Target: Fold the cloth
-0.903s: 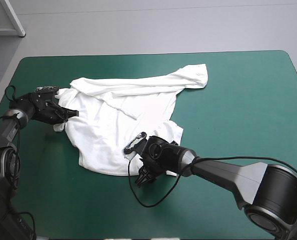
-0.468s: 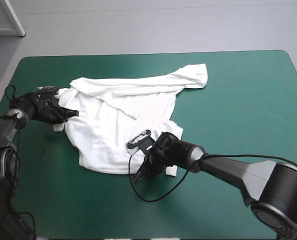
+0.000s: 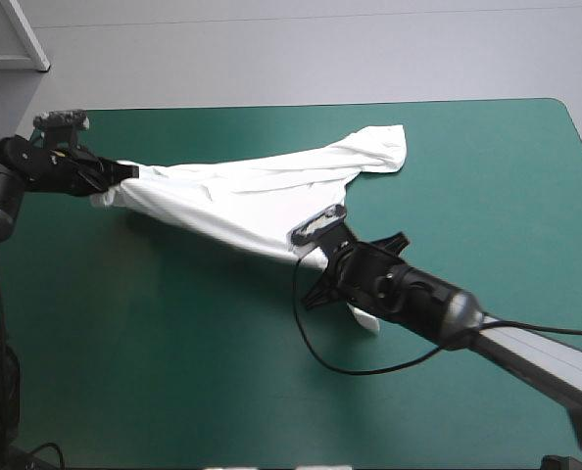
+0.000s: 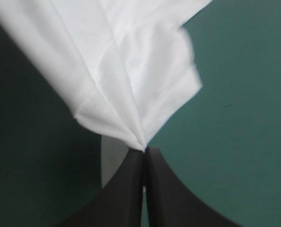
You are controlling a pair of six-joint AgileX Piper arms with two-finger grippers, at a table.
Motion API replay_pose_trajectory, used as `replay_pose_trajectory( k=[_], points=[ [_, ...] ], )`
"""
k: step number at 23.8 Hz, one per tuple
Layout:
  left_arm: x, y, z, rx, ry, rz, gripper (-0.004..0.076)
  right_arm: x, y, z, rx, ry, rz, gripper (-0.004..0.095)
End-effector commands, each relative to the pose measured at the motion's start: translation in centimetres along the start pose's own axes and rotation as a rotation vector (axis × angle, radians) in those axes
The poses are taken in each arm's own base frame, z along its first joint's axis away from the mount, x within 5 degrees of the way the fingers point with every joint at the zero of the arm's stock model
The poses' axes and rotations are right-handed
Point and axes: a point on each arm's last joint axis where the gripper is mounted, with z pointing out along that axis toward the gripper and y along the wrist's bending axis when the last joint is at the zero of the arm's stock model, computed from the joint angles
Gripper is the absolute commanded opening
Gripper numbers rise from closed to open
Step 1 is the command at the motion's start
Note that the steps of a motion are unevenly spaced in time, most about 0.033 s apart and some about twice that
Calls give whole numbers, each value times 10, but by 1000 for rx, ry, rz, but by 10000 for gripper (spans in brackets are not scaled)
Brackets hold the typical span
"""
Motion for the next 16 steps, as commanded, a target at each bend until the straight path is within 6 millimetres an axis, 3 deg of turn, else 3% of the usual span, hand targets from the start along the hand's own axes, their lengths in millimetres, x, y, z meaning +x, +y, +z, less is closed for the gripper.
replay_pose_trajectory(
  k=[1, 4, 8, 9, 10, 11, 13, 16],
  points=[
    [-36, -30, -97, 21, -284, 64, -10, -20, -51, -81, 126, -243, 75, -18],
    [-49, -49, -163, 20, -435, 118, -10, -30, -84, -142, 193, -415, 121, -18],
    [-57, -71, -234, 26, -612, 190, -10, -36, -122, -212, 276, -619, 177, -18],
    [-59, -82, -268, 31, -708, 226, -10, -36, -141, -248, 327, -727, 213, -18],
    [-59, -85, -280, 26, -747, 240, -10, -35, -150, -263, 349, -770, 223, -18],
    [-58, -93, -309, 7, -844, 274, -10, -31, -165, -293, 390, -851, 250, -18],
    [-55, -99, -338, -34, -949, 299, -10, -23, -182, -324, 427, -945, 264, -18],
    [-49, -104, -366, -94, -1045, 332, -10, -10, -199, -357, 445, -1045, 311, -18]
  ],
)
